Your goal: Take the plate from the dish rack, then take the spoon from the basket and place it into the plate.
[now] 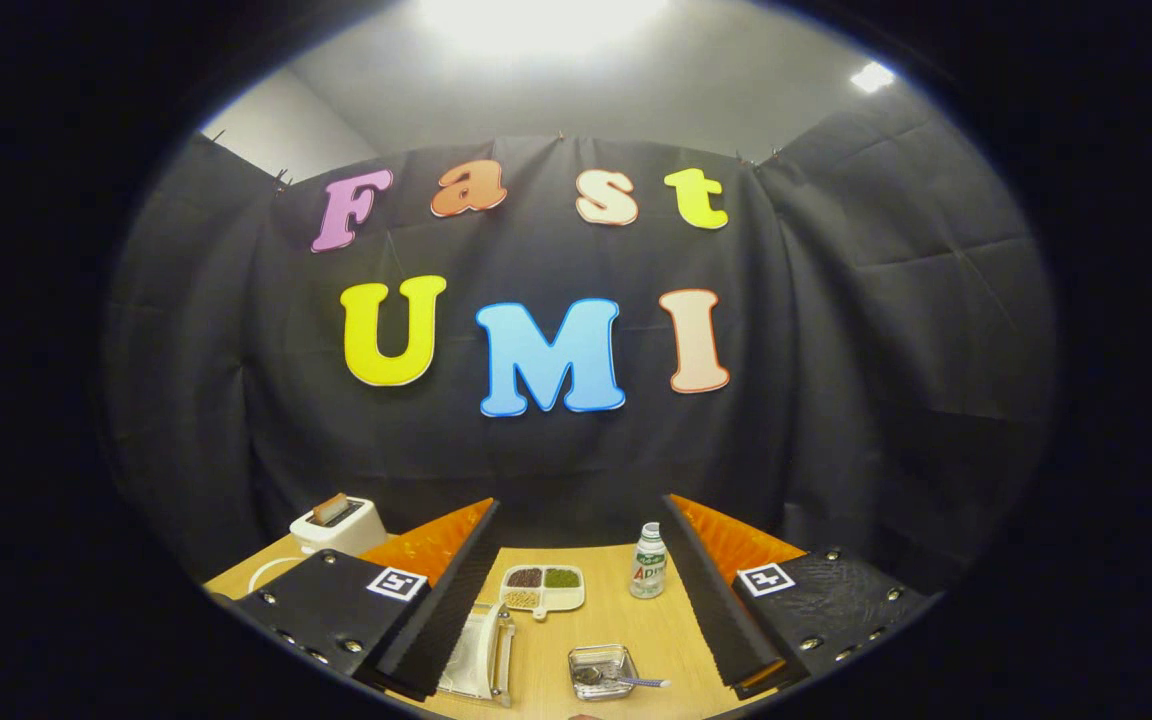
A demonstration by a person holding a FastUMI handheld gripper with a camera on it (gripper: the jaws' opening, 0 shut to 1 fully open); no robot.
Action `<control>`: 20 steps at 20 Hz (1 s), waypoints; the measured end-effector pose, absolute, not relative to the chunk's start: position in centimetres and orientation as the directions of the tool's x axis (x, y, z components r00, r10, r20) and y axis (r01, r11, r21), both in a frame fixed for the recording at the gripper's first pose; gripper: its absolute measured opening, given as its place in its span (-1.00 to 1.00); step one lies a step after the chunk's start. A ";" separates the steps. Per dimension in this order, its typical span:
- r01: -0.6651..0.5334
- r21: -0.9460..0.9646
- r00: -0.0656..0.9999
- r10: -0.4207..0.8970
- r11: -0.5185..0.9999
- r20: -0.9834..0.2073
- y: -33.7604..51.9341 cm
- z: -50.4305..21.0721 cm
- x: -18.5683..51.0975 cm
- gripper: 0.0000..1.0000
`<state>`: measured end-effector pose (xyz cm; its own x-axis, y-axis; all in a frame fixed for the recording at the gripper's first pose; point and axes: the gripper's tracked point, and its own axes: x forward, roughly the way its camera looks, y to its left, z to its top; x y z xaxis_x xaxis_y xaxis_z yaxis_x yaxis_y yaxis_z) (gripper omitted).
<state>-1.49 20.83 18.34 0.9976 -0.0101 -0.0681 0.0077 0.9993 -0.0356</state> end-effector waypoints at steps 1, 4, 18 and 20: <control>-0.013 -0.029 0.996 0.010 0.999 -0.091 21.8 18.3 -1.1 0.95; -0.071 -0.018 0.986 0.068 0.997 -0.152 24.5 17.4 0.1 0.94; -0.166 0.026 0.811 0.151 0.986 -0.565 32.4 6.6 3.9 0.92; -0.158 0.014 0.777 0.133 0.987 -0.616 32.9 5.1 4.4 0.92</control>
<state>4.36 32.90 5.10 0.7767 0.1334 -0.6156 -0.1583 0.9873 0.0142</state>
